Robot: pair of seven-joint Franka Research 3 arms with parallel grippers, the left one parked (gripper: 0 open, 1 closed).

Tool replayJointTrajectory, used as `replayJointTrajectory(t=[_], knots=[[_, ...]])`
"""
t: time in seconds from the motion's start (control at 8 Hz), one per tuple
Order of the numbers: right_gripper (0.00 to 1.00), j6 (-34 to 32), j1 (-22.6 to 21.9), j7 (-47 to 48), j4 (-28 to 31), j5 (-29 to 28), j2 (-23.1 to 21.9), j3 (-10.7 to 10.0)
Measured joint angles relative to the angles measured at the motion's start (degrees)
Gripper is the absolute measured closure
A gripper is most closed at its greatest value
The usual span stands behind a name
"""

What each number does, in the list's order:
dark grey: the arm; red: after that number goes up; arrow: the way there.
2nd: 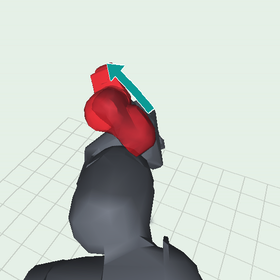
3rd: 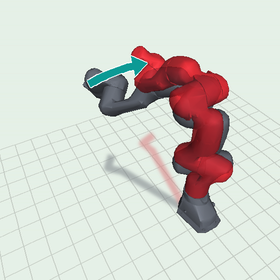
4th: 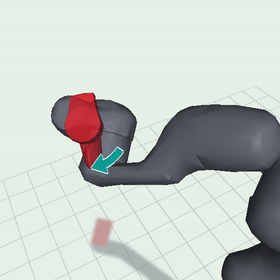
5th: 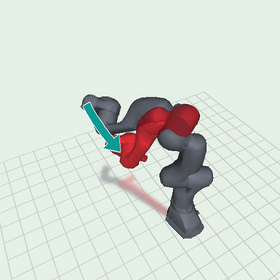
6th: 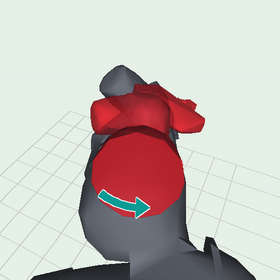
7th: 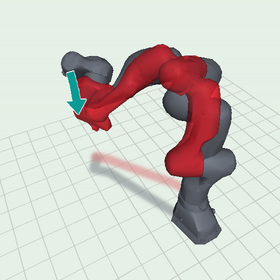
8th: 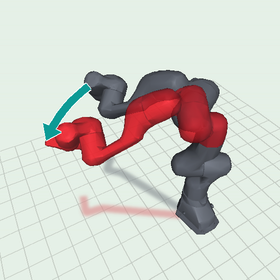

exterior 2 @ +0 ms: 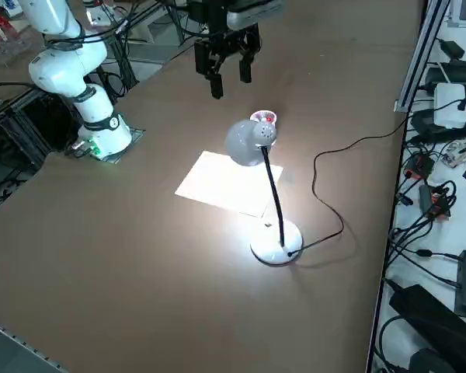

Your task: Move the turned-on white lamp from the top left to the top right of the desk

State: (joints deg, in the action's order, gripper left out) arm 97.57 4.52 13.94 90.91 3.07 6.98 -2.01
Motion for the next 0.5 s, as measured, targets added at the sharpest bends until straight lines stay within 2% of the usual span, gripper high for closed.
replayJointTrajectory(t=[0.25, 0.5], knots=[[0.00, -6.25, -0.06, -9.64, -2.30, -4.49, -0.05, -0.12], [0.00, -8.61, -1.66, -11.54, -2.93, -4.86, -0.88, -0.29]])
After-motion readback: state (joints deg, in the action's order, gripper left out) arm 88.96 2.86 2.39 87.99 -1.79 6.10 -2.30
